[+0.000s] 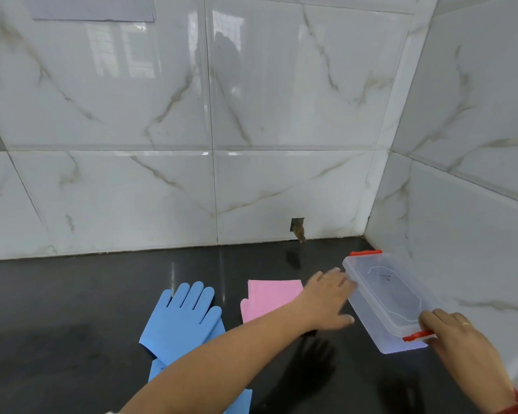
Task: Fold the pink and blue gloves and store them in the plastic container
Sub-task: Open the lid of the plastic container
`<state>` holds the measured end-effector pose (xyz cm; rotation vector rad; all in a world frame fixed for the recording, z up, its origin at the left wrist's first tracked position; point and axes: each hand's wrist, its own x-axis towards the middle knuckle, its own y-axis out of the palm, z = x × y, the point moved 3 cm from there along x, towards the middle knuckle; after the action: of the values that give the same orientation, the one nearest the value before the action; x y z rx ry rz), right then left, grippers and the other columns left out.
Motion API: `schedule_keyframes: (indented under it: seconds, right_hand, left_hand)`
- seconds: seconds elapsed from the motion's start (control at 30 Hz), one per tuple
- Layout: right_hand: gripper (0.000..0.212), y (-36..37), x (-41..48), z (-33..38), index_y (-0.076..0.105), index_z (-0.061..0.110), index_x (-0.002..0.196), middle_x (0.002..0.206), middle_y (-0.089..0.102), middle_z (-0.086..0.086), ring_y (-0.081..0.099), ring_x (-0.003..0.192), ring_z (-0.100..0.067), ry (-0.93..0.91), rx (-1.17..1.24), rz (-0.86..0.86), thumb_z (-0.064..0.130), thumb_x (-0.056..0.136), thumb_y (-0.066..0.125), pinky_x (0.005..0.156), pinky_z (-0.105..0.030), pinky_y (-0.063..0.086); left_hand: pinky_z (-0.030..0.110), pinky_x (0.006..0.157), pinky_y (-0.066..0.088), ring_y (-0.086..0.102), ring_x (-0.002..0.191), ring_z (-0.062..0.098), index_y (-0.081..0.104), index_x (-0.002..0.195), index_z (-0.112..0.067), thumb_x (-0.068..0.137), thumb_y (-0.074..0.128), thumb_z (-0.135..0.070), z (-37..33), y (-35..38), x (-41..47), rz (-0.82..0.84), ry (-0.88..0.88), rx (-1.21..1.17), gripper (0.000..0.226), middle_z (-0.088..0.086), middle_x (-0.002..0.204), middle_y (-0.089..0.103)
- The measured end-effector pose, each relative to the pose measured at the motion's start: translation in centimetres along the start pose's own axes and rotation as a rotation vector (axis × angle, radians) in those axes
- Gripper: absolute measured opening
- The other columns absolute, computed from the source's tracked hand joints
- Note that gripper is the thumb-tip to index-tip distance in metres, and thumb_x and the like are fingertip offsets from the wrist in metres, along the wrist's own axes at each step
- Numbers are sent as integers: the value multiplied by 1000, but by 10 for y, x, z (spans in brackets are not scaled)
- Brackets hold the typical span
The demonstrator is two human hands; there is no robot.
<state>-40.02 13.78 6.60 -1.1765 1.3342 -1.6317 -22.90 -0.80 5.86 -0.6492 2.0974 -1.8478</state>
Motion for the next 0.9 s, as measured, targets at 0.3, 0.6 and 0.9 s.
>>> schedule_keyframes:
  seconds: [0.3,0.6,0.9]
  right_hand:
    - [31,-13,-26,-14,42,31,70,77,47,12,52,80,-3,17,-21,69,48,77,66,61,-17,42]
    - [30,-19,-38,-29,51,30,49,64,60,18,56,58,-1,27,221,376,23,54,79,55,-14,43]
    - [10,-23,49,3,66,20,83,85,70,4,65,80,-12,-61,482,-95,11,84,66,75,-20,48]
  left_hand:
    - [51,115,-4,7,148,29,12,152,-17,91,53,-53,-66,39,33,109,188,-11,82,10,161,11]
    - [48,115,-5,7,148,29,13,153,-19,92,52,-52,-72,39,24,100,240,-28,79,10,161,12]
    - [46,115,-10,3,148,29,16,153,-17,93,53,-48,-76,37,16,88,268,-107,76,13,161,12]
